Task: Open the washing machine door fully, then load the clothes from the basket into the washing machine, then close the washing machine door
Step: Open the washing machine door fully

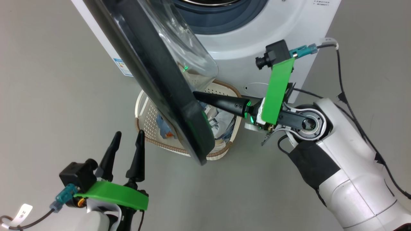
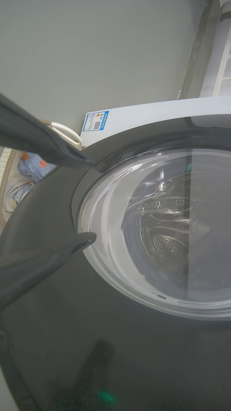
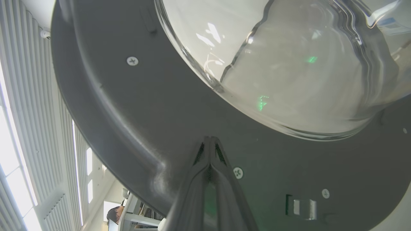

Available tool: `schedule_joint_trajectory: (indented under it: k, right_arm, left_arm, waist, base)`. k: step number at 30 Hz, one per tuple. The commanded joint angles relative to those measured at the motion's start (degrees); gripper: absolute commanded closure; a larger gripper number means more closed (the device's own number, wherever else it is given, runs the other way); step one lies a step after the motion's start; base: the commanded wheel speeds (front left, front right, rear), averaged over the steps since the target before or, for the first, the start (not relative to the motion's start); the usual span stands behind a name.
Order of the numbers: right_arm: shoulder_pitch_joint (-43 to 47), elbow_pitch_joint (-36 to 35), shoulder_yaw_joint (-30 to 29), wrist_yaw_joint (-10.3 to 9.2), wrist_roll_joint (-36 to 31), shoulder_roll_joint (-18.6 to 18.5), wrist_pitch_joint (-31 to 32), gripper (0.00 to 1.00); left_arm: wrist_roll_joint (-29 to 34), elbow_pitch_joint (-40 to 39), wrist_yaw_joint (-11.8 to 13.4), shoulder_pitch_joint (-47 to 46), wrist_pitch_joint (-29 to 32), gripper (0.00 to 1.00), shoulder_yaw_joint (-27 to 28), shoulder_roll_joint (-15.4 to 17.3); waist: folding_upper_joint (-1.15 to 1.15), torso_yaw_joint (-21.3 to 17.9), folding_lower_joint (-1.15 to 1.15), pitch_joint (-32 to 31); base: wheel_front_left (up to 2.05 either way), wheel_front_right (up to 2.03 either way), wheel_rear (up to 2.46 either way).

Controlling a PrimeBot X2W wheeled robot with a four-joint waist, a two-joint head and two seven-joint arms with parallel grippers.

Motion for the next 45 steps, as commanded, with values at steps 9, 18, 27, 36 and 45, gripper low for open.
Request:
schedule_joint_trajectory:
  k: [9, 18, 27, 36, 45]
  right_arm:
    - [2.41, -2.00, 1.12, 0.11, 0.78, 2.79, -0.35, 1.00]
    - [3.94, -2.07, -0.32, 0.11, -2.71, 0.69, -5.64, 0.00]
    - [7.39, -2.52, 0.45, 0.11, -5.00, -3.02, -10.56, 0.00]
    - [11.69, -3.10, 2.33, 0.11, -6.22, -7.41, -15.03, 0.00]
    - [16.42, -2.84, 5.16, 0.11, -7.61, -11.68, -20.90, 0.00]
  left_arm:
    - [0.66, -1.35, -0.09, 1.17, -0.37, 0.00, 2.17, 1.37]
    - [0.04, -1.15, -0.09, 1.29, -0.37, 0.00, 1.69, 2.25]
    - [-0.42, -0.64, -0.09, 1.82, -0.37, 0.00, 1.71, 3.96]
    - [-0.35, -0.82, -0.09, 3.02, -0.37, 0.00, 2.60, 5.51]
    - [-0.11, -0.98, -0.09, 5.02, -0.37, 0.00, 4.12, 6.17]
  waist:
    - [0.00, -0.14, 0.00, -1.65]
    - [0.00, -1.46, 0.00, -2.54]
    - [0.00, -3.60, 0.00, -3.99]
    - [0.00, -6.24, 0.00, -5.42]
    - [0.00, -9.08, 0.00, -7.42]
  base:
    - [0.00, 0.00, 0.00]
    - [0.00, 0.00, 0.00]
    - [0.00, 0.00, 0.00]
    - [0.00, 0.00, 0.00]
    - [0.00, 0.00, 0.00]
